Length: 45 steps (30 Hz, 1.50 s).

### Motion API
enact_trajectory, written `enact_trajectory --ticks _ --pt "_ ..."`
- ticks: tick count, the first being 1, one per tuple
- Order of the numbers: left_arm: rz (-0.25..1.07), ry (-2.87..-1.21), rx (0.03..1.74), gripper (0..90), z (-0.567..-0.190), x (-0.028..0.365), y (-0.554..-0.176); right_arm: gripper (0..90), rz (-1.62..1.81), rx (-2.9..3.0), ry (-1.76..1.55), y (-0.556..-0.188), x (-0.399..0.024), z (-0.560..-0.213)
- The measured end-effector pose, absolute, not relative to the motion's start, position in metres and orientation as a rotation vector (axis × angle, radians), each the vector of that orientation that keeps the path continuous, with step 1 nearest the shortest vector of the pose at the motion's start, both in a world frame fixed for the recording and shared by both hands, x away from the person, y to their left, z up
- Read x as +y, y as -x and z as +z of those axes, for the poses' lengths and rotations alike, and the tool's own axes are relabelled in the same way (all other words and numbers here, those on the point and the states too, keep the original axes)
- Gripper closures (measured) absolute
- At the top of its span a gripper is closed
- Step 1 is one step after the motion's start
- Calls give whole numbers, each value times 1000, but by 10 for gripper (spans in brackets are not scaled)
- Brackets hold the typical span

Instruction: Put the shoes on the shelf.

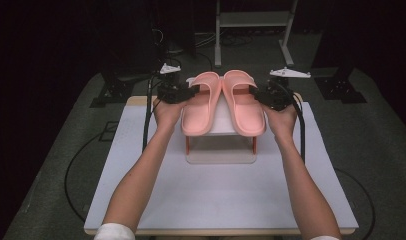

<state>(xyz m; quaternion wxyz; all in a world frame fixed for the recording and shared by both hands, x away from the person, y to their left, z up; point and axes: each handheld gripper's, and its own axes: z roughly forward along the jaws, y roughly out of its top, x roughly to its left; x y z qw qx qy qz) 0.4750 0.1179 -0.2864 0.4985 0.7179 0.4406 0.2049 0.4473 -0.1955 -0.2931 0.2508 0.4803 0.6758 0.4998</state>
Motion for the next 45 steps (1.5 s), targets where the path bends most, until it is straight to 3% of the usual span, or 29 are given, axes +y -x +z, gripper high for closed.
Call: enact_trajectory --ticks 45 --pt "500 -1719 1062 518 -290 112 -489 610 1390 1800 -1343 -467 -184 -303"
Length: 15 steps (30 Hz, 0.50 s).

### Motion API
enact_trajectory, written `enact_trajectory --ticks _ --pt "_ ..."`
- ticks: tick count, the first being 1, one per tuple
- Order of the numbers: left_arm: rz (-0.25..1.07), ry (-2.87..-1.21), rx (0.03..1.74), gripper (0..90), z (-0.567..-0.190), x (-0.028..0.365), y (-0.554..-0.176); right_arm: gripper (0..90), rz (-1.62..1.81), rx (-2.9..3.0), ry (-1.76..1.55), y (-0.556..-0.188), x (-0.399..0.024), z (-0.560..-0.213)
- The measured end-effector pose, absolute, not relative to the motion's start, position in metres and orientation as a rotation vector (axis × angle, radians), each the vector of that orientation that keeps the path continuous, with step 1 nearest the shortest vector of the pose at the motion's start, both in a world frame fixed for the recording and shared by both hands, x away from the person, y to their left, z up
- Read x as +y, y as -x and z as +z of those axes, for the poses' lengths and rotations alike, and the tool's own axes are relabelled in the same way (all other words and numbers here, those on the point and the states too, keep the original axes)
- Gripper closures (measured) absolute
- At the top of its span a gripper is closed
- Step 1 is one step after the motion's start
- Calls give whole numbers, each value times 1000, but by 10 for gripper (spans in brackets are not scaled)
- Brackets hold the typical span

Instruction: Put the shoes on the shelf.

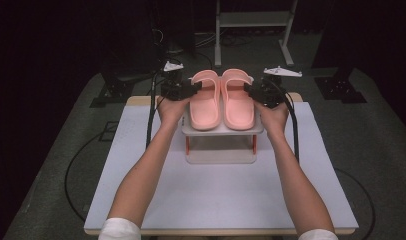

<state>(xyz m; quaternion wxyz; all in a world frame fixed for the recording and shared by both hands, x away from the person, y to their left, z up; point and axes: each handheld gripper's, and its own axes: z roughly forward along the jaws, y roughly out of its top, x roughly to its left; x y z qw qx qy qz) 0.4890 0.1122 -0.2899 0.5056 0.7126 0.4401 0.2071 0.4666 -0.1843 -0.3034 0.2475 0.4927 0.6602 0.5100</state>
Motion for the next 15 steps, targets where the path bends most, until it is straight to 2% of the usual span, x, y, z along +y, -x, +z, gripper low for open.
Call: enact_trajectory --ticks 15 --pt "517 -1731 1042 491 -289 110 -485 570 1390 1796 -1361 -464 -183 -302"
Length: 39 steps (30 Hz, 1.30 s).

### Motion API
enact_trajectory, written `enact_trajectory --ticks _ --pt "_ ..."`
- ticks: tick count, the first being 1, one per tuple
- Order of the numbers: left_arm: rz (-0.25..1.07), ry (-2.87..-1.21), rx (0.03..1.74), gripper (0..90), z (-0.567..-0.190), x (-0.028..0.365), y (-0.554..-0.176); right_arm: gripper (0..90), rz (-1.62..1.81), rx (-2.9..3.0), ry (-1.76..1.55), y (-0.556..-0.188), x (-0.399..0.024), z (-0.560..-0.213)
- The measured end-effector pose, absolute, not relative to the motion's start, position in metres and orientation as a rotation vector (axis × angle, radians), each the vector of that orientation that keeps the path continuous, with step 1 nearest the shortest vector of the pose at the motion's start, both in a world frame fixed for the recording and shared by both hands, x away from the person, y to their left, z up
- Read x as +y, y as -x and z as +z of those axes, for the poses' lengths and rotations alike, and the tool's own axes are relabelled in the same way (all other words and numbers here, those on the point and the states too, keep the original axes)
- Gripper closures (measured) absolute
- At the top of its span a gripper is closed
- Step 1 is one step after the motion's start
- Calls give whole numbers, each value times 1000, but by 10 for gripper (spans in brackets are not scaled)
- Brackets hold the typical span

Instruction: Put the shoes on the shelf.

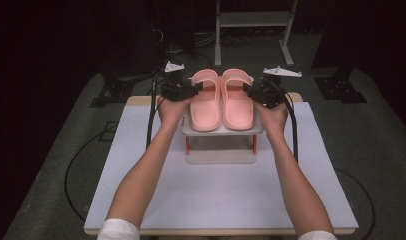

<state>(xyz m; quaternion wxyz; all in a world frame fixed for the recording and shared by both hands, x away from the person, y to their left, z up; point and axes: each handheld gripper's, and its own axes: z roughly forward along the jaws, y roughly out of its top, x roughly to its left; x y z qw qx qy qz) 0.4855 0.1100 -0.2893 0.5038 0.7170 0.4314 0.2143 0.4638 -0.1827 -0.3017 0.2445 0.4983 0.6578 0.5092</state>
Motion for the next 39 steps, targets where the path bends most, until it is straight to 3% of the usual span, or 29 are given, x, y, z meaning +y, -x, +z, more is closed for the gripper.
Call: enact_trajectory --ticks 8,39 --pt "504 -1692 1031 425 -289 111 -478 523 1405 1804 -1336 -455 -184 -296" --pt "468 -1671 942 405 -291 122 -439 501 1439 1832 -1286 -420 -205 -305"
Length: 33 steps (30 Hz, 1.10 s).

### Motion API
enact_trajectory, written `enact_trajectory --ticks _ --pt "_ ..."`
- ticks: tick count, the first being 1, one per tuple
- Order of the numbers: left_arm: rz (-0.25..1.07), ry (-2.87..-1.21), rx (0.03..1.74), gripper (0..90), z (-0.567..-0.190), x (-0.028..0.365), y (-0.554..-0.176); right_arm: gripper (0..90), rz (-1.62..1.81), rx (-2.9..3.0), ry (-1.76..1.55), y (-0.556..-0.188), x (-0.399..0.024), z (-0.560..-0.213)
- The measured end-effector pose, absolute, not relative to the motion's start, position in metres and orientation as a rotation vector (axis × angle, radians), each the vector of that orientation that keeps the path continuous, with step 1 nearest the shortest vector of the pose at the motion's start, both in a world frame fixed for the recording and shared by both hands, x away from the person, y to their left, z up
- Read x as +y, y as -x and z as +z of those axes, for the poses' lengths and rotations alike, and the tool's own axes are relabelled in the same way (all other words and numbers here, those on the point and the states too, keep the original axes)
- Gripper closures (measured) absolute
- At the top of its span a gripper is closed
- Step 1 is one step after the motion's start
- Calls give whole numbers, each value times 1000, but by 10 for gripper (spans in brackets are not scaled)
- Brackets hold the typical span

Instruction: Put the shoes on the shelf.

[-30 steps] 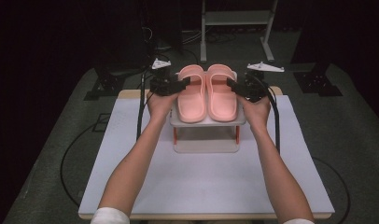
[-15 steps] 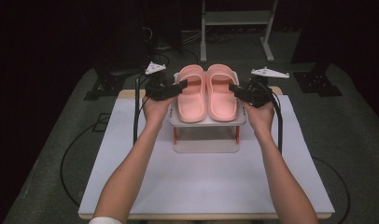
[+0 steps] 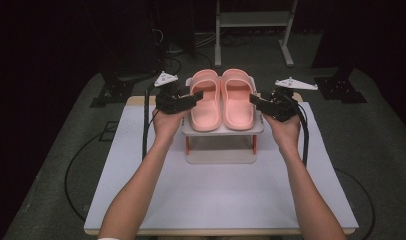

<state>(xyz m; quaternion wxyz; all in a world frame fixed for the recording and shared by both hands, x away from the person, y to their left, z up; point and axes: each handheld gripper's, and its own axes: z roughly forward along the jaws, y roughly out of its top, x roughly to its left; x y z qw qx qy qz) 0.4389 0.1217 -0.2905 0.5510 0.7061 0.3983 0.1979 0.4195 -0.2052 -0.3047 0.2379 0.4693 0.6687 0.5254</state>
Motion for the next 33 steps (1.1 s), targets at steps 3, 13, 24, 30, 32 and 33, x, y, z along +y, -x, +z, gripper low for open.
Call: enact_trajectory --ticks 3,13,24,30,32,33 --pt "466 -1670 940 403 -291 124 -436 496 1449 1832 -1289 -416 -208 -306" --pt "449 -1676 922 380 -295 132 -428 480 1475 1829 -1290 -409 -220 -311" --pt "451 -1656 910 360 -299 143 -416 468 1456 1836 -1273 -398 -229 -315" --pt "452 -1654 900 339 -299 147 -409 461 1460 1838 -1278 -394 -236 -320" --pt "446 -1653 896 334 -300 149 -407 453 1456 1846 -1280 -392 -239 -322" --pt "442 -1653 893 334 -300 151 -405 451 1455 1849 -1287 -391 -239 -323"
